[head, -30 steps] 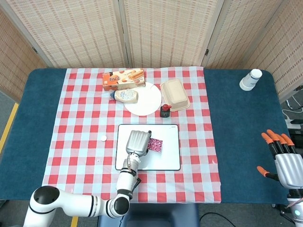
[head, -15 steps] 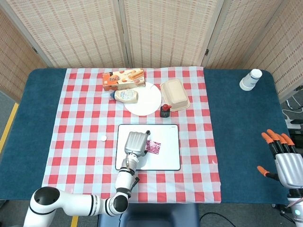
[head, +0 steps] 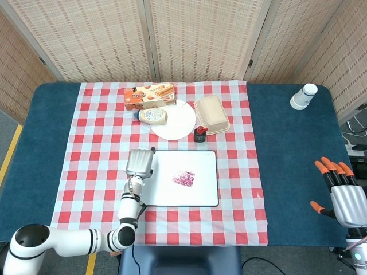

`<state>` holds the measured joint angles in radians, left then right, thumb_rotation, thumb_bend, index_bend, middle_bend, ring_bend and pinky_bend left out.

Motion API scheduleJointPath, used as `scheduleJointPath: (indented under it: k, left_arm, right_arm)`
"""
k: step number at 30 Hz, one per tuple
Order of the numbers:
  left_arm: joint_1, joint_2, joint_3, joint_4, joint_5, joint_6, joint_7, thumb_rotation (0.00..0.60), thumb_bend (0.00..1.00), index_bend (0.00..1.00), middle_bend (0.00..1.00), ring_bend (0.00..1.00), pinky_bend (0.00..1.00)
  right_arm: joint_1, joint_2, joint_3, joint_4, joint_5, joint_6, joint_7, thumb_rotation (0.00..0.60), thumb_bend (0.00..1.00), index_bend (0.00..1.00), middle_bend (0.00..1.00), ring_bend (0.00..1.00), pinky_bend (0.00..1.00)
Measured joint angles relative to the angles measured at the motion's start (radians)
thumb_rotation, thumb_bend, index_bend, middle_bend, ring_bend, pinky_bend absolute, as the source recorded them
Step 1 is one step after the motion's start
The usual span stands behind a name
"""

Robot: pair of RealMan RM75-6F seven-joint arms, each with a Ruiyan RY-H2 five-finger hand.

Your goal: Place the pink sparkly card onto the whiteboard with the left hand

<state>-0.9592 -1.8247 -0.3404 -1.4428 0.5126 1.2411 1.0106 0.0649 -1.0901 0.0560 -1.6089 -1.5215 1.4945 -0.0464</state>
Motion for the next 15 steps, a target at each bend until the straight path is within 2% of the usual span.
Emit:
scheduleJointPath:
  k: [9,15]
  left_arm:
    - [0.081,0.076,0.077,0.055,0.009,-0.054,-0.073,0.600,0.25,0.35,1.00,1.00,0.99]
    - [0.101,0.102,0.084,0.070,0.027,-0.075,-0.116,0.600,0.25,0.35,1.00,1.00,0.99]
  right_arm:
    - [0.002,-0.004,0.000,-0.001,0.003,-0.004,-0.010,0.600,0.00,0.12,0.03,0.00,0.10]
    - [0.001,-0.005,0.001,0.000,0.004,-0.001,-0.010,0.600,0.00,0.12,0.03,0.00,0.10]
